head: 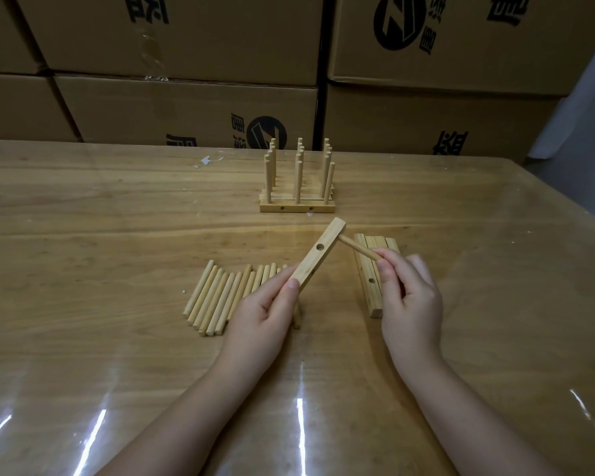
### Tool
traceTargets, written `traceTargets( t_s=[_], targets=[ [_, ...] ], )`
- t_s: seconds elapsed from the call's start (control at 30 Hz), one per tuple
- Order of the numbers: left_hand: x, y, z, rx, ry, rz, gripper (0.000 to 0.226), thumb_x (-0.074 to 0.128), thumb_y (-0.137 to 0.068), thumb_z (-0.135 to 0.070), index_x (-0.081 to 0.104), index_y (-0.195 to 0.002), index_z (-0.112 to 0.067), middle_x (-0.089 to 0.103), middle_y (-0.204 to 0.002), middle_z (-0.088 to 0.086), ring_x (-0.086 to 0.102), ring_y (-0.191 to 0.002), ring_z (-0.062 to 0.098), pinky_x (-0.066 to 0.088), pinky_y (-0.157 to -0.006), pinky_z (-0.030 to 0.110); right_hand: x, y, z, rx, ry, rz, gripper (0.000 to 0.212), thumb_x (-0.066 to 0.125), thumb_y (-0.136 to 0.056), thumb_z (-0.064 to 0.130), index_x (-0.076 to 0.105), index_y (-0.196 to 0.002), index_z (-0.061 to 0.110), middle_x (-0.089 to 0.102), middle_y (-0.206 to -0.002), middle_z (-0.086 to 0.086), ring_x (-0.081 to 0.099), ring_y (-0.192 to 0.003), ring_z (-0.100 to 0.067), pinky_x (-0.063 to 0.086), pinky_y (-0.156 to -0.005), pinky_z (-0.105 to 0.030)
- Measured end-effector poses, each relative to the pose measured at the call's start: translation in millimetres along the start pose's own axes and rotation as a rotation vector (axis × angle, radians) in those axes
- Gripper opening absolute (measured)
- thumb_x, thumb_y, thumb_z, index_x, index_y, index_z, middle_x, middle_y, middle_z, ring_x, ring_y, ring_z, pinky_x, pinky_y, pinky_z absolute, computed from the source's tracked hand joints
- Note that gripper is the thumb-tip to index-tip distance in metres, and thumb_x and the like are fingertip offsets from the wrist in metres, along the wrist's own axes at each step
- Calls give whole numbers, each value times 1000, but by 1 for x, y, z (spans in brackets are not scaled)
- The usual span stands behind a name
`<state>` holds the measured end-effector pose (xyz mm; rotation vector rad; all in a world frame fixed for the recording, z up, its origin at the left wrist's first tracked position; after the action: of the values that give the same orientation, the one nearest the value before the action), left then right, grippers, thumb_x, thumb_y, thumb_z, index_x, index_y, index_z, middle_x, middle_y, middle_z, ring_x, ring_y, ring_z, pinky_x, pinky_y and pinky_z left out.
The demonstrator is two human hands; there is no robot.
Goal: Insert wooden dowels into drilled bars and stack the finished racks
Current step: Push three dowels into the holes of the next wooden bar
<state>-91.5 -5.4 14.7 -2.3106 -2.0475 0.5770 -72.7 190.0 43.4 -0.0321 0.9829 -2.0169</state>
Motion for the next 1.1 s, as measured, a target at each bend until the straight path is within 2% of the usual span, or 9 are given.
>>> traceTargets(
  t_s=[0.3,0.37,0.43,0.5,0.57,0.73,0.87,1.0,1.1],
  targets=[
    [-1,1,-2,7,-44,0,33,46,-98,-26,54,-116,-52,60,-61,-27,50,-56,-6,37,-55,11,3,0,-5,82,7,37,21,50,-95,11,68,-105,9,54,-79,8,51,-69,-3,36,-58,-8],
    [0,1,-3,6,-34,-1,33,47,-98,-25,54,-114,-53,68,-79,-26,55,-62,-7,37,-58,6,3,-1,-7,102,7,44,21,49,-95,11,68,-104,10,54,-79,10,51,-69,-4,36,-58,-10],
    [0,1,-3,0,-27,-4,33,47,-98,-25,55,-112,-54,61,-99,-29,59,-71,-6,37,-62,2,3,-1,-7,110,7,48,20,49,-95,10,68,-102,10,56,-80,10,52,-72,-4,37,-59,-11],
    [0,0,-2,2,-28,4,33,46,-99,-25,55,-112,-54,68,-79,-26,55,-65,-8,37,-60,5,3,-1,-7,115,9,51,20,49,-95,10,68,-102,9,58,-82,7,53,-75,-3,37,-61,-9],
    [0,1,-2,8,-34,11,34,46,-99,-24,55,-113,-53,60,-62,-27,51,-60,-8,38,-58,9,3,0,-9,131,9,55,20,49,-95,11,68,-101,9,61,-86,4,54,-78,-2,37,-64,-7],
    [-1,2,-4,12,-53,3,34,47,-98,-25,55,-111,-55,61,-69,-32,55,-70,-13,38,-63,4,3,1,-14,191,-9,59,22,48,-96,15,69,-101,12,64,-91,4,55,-83,0,40,-68,-9],
    [-2,3,-5,16,-95,-7,34,48,-98,-25,53,-111,-57,63,-71,-30,55,-65,-8,41,-60,11,2,1,-16,220,-2,52,25,46,-97,16,70,-98,10,58,-77,11,52,-70,1,35,-58,-7],
    [-5,2,-5,20,-119,-32,34,51,-97,-25,54,-110,-56,65,-75,-32,57,-68,-8,40,-62,10,4,2,-21,251,-2,76,28,44,-97,20,70,-94,10,39,-54,17,41,-53,-2,31,-50,-11],
    [-5,2,-5,12,-122,-35,34,51,-96,-26,54,-111,-56,66,-83,-34,58,-76,-9,40,-65,8,5,1,-24,263,10,93,28,44,-97,21,70,-92,13,40,-53,16,41,-51,-2,29,-48,-13]
  ],
)
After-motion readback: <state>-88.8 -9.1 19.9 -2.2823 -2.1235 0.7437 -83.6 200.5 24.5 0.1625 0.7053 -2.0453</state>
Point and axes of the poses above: each hand's wrist, its own y-axis away from the middle knuckle, its own x-axis out of the palm, z = x × y, the point moved 7 cm from there along -y, towards the middle knuckle
